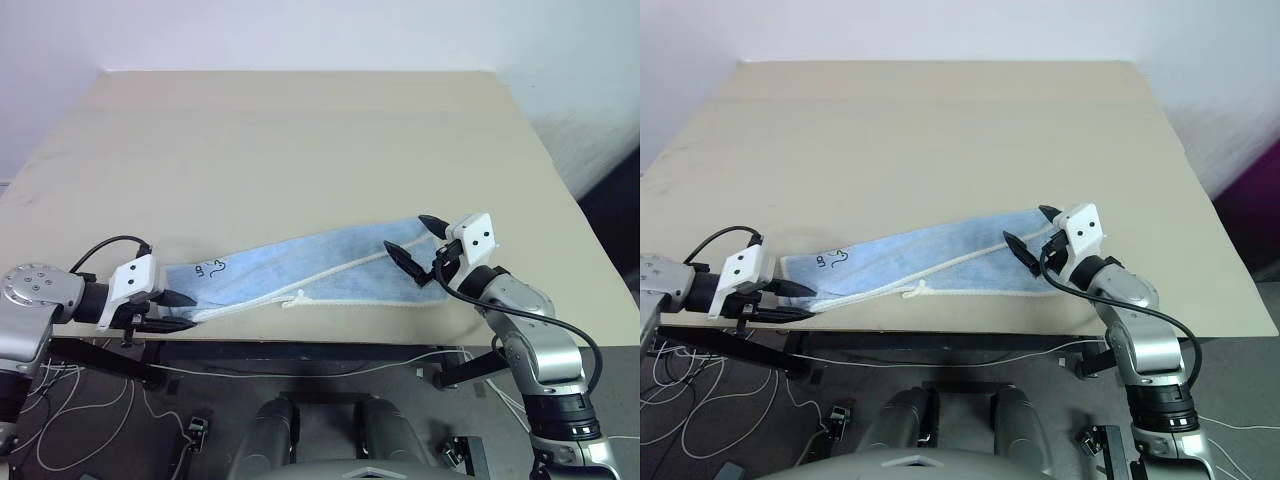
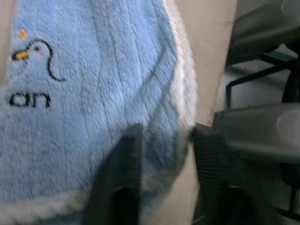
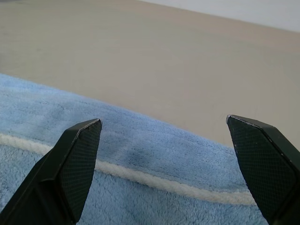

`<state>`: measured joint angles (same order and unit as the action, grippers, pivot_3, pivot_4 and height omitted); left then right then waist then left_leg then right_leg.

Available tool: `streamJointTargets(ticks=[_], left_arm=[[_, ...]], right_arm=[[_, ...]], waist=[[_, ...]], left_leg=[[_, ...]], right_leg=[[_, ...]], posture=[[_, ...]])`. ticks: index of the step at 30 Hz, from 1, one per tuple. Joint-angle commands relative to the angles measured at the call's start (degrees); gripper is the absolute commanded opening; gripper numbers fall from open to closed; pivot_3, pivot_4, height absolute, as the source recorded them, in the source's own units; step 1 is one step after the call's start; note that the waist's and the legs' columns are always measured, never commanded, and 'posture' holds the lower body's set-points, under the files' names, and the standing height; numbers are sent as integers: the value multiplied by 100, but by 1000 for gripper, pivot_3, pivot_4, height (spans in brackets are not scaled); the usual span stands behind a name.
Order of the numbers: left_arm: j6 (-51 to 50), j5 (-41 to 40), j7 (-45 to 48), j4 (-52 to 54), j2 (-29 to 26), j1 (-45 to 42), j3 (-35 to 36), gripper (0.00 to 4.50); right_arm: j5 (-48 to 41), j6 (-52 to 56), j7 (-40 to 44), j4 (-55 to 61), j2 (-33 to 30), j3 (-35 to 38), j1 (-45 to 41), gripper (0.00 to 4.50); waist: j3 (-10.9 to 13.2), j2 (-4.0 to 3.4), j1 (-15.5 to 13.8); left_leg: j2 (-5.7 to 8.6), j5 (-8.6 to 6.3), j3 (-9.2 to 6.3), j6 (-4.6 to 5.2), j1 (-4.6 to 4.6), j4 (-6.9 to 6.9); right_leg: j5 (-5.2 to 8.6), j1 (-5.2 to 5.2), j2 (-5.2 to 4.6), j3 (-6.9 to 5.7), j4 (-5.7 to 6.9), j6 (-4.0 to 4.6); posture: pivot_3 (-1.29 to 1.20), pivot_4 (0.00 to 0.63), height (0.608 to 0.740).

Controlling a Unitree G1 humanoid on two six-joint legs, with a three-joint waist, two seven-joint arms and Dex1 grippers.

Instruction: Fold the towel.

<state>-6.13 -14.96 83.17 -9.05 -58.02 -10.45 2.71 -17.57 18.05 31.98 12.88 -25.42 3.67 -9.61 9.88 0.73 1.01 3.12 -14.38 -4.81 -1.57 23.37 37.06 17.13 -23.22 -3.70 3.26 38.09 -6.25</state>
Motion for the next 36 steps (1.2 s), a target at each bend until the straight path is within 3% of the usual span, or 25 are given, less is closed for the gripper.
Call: streamJointTargets(ticks=[1,14,17,23,29,36], left_arm=[[1,-63,-72,-36,42,-189,57,2643],[-359,-212,-270,59,330,-337,32,2643],[-292,-199,-242,60,315,-281,36,2066],[-283,-256,-203,-9,284,-304,118,32],[28,-59,-412,-431,280,-625,176,32],[187,-100,-658,-688,414,-1047,217,32]], right_arm=[[0,-105,19,87,-3,36,-89,4500],[1,-89,-22,154,17,39,-24,4500],[-1,-87,-25,159,14,44,-20,4500],[0,-89,-8,136,-14,56,-74,4500],[124,-147,122,112,-302,128,-283,4500],[1179,-964,862,-719,-1621,-253,-766,4500]], waist=[[0,0,-1],[0,0,3],[0,0,1],[0,0,-4],[0,0,-4],[0,0,-7]], left_leg=[[0,0,0,0,0,0],[0,0,0,0,0,1],[0,0,0,0,0,1],[0,0,0,0,0,1],[0,0,0,0,0,1],[5,0,2,0,1,2]], right_leg=[[0,0,0,0,0,0],[0,0,2,-1,1,0],[0,0,1,0,1,0],[0,1,0,0,0,0],[0,1,1,-1,0,0],[0,2,4,-3,-2,-1]], posture=[[0,150,740],[0,150,740],[0,150,740],[0,150,740],[0,150,740],[0,150,740]])
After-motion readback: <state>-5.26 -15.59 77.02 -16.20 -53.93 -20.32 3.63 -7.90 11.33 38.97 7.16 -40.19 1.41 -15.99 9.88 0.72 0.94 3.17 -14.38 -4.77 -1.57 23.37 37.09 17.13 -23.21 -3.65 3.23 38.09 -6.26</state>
